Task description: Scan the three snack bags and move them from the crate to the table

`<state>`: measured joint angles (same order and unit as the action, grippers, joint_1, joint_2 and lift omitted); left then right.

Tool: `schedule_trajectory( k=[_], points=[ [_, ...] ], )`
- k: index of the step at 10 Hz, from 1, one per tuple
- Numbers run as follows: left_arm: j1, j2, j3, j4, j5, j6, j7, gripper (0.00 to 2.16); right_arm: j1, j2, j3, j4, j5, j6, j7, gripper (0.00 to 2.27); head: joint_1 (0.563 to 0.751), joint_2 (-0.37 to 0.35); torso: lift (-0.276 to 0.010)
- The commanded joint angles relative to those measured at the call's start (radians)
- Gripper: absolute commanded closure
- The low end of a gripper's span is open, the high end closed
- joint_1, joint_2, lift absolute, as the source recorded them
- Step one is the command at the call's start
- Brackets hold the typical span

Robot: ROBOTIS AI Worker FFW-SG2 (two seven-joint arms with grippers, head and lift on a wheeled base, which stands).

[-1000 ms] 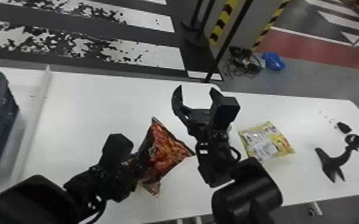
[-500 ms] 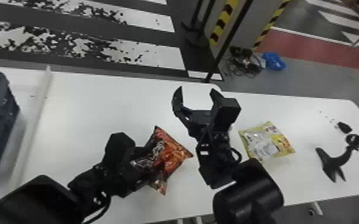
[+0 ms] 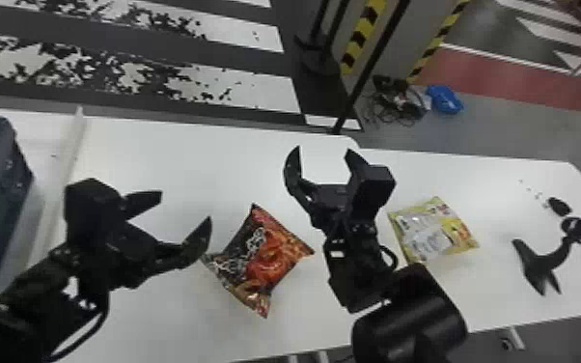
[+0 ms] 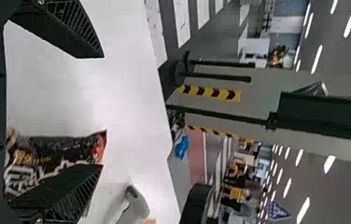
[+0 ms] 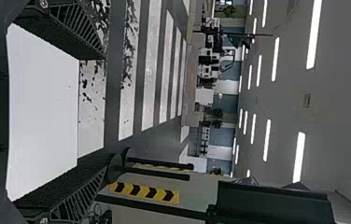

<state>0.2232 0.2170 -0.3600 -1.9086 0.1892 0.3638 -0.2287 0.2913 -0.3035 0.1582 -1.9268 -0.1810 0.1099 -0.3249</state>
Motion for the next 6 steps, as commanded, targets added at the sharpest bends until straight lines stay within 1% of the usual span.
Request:
schedule_trajectory(
  k=[1,2,3,4,5,6],
  points=[
    [0.051,0.007,0.139,-0.079,0.070,-0.012,0.009,0.03,0.009,-0.002,0.001,0.000,0.003,0.003,0.003,0.05,0.695,-0.287,-0.062],
    [0.073,0.007,0.216,-0.106,0.102,-0.021,0.023,0.03,0.023,-0.002,0.007,-0.003,0.011,0.018,0.006,0.05,0.695,-0.229,-0.062],
    [0.087,0.007,0.276,-0.109,0.115,-0.036,0.023,0.03,0.048,-0.002,0.011,-0.017,0.018,0.037,0.006,0.06,0.695,-0.199,-0.062],
    [0.113,0.007,0.329,-0.106,0.111,-0.110,0.031,0.03,0.091,-0.006,0.018,-0.057,0.044,0.049,0.007,0.07,0.695,-0.145,-0.062],
    [0.131,0.007,0.374,-0.092,0.111,-0.202,0.052,0.03,0.137,-0.013,0.032,-0.095,0.060,0.055,0.033,0.08,0.695,-0.102,-0.062],
    [0.139,0.007,0.409,-0.089,0.115,-0.233,0.057,0.03,0.169,-0.019,0.060,-0.135,0.086,0.095,0.049,0.09,0.695,-0.045,-0.062]
  ],
)
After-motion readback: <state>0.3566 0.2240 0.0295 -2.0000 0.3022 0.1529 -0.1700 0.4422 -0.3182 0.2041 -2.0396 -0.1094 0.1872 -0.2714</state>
